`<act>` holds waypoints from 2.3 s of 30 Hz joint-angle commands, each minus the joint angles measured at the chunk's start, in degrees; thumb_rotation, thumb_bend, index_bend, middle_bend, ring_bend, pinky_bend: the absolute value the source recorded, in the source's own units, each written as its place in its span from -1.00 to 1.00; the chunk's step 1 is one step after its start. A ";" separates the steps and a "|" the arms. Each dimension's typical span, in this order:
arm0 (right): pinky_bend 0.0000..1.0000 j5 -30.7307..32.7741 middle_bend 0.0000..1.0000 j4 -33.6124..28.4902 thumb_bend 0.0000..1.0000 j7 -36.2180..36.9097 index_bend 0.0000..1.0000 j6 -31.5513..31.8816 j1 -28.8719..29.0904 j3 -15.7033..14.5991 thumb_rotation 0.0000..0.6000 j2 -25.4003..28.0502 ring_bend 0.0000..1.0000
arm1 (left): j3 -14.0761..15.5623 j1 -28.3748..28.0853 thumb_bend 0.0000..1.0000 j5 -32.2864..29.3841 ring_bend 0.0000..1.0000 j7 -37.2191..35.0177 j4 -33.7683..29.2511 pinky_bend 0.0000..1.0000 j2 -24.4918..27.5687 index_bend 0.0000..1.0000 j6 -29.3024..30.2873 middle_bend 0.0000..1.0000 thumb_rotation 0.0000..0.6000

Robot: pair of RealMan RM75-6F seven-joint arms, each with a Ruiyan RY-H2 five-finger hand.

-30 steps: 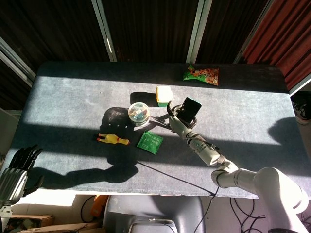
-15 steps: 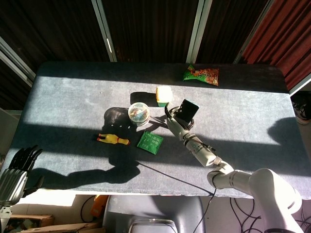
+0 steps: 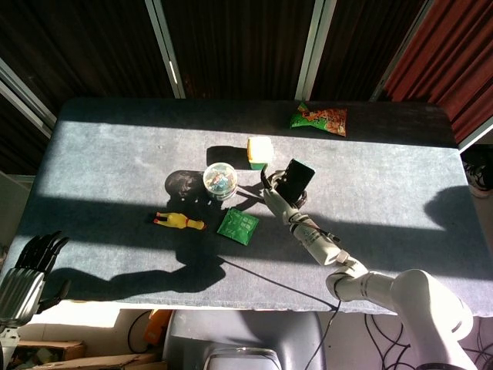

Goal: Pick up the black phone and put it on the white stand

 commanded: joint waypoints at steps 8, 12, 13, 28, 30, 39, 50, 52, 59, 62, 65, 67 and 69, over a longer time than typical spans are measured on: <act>-0.42 0.32 0.21 -0.08 -0.49 -0.48 0.06 0.20 -0.04 0.16 1.00 -0.12 -0.09 | 0.05 0.12 -0.25 -0.04 -1.00 -0.16 0.00 -1.00 0.13 -1.00 0.13 -1.00 1.00; -0.43 0.22 0.10 -0.21 -0.49 -0.63 -0.32 0.47 -0.01 0.22 1.00 -0.11 -0.14 | 0.06 0.09 -0.25 -0.02 -1.00 -0.20 -0.01 -1.00 0.14 -1.00 0.09 -1.00 1.00; -0.44 0.32 0.07 -0.25 -0.48 -0.77 -0.37 0.55 -0.01 0.29 1.00 -0.13 -0.16 | 0.07 0.08 -0.25 -0.02 -1.00 -0.18 -0.01 -1.00 0.14 -1.00 0.06 -1.00 1.00; -0.54 1.83 -0.16 -0.22 -0.48 -2.13 -0.94 1.15 -0.07 0.84 1.00 -0.70 -0.34 | 0.07 0.15 -0.25 -0.05 -1.00 -0.20 -0.01 -1.00 0.16 -1.00 0.13 -1.00 1.00; -0.56 1.93 -0.20 -0.17 -0.49 -2.40 -0.99 1.58 -0.10 0.97 1.00 -0.73 -0.37 | 0.05 0.13 -0.25 -0.05 -1.00 -0.15 -0.01 -1.00 0.14 -1.00 0.11 -1.00 1.00; -0.70 3.03 -0.50 -8.41 -0.49 1.39 -1.00 8.18 -2.67 3.61 1.00 2.38 -0.64 | -0.05 0.03 -0.25 -0.32 -1.00 -0.17 0.05 -1.00 0.16 -1.00 -0.14 -1.00 1.00; -0.79 -10.07 -0.85 -43.77 -0.49 34.35 -1.00 37.13 -24.57 -1.95 1.00 18.00 -0.96 | -0.58 0.73 -0.25 -0.64 -1.00 -0.29 0.27 -1.00 -0.06 -1.00 1.55 -1.00 1.00; -0.79 -12.72 -0.87 -45.43 -0.50 43.17 -1.00 42.16 -29.65 -3.89 1.00 20.48 -0.98 | -1.03 0.81 -0.25 -1.13 -1.00 0.22 0.25 -1.00 -0.35 -1.00 1.81 -1.00 1.00; -0.82 -15.71 -0.96 -42.13 -0.51 65.48 -1.00 51.71 -42.84 -7.74 1.00 25.11 -1.00 | -2.39 1.05 -0.25 -3.32 -1.00 3.42 -0.34 -1.00 -1.59 -1.00 1.97 -1.00 1.00; -0.89 -15.27 -1.00 -39.89 -0.51 73.10 -1.00 52.88 -46.52 -7.53 1.00 25.73 -1.00 | -2.79 1.37 -0.26 -4.01 -1.00 4.97 -0.60 -1.00 -1.98 -1.00 2.36 -1.00 1.00; -0.93 -15.31 -1.00 -36.69 -0.51 79.74 -1.00 53.49 -49.30 -6.66 1.00 25.25 -1.00 | -2.90 1.22 -0.24 -5.07 -1.00 6.53 -1.07 -1.00 -2.20 -1.00 1.21 -1.00 1.00; -0.94 -15.56 -1.00 -35.00 -0.52 82.82 -1.00 53.42 -50.45 -6.11 1.00 24.98 -1.00 | -2.92 0.97 -0.23 -5.49 -1.00 7.04 -1.38 -1.00 -2.17 -1.00 0.37 -1.00 1.00; -0.94 -15.49 -1.00 -33.12 -0.52 85.82 -1.00 53.07 -51.64 -5.39 1.00 24.73 -1.00 | -3.07 0.67 -0.23 -5.93 -1.00 7.47 -1.57 -1.00 -2.21 -1.00 -0.36 -1.00 1.00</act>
